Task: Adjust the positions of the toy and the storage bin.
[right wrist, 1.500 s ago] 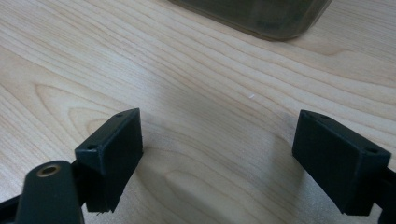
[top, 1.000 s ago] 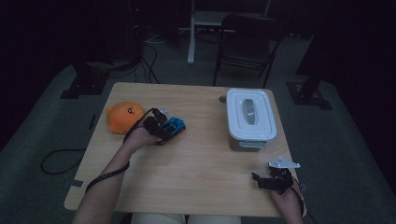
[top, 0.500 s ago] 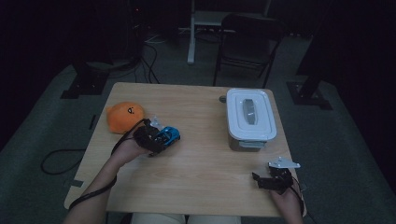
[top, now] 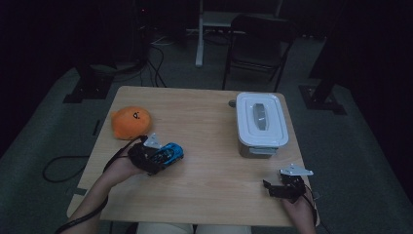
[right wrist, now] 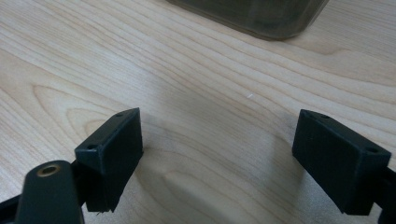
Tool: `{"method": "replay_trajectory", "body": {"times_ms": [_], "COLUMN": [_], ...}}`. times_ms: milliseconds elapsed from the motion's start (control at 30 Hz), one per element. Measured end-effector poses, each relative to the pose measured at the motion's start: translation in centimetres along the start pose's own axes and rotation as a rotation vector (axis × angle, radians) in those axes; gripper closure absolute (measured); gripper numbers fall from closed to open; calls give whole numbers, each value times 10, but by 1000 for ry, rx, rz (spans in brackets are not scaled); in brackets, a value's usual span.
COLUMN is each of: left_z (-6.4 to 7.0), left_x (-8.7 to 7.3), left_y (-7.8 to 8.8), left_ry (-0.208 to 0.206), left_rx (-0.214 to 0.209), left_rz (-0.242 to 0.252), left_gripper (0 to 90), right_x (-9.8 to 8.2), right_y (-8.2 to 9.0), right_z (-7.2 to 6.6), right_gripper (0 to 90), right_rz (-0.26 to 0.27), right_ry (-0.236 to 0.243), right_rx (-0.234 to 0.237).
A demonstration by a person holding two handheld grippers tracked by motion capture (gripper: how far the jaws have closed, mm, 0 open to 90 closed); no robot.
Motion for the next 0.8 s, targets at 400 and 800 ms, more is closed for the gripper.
{"method": "replay_trajectory", "body": {"times_ms": [400, 800], "left_z": [18, 31], "left_x": [-40, -80], "left_y": [19, 29], "left_ry": [-21, -14], "left_rx": [0, -32], "left_rz": [16, -1], "left_gripper": [282, 282], "right_x": [0, 0], "right_y": [0, 0], "right_z": [0, 0], "right_gripper": [156, 157], "right_rz": [1, 0], "right_ry": [-1, -4], "right_rx": [-1, -3]}}
Point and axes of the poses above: each handheld gripper's, and its own axes: y roughly backward along the jaws, x roughly out of its top, z roughly to its right, the point moved 2 cm from there along -y, roughly forward along the jaws, and after that the axes turned 5 degrees about -x, right-handed, at the moved point
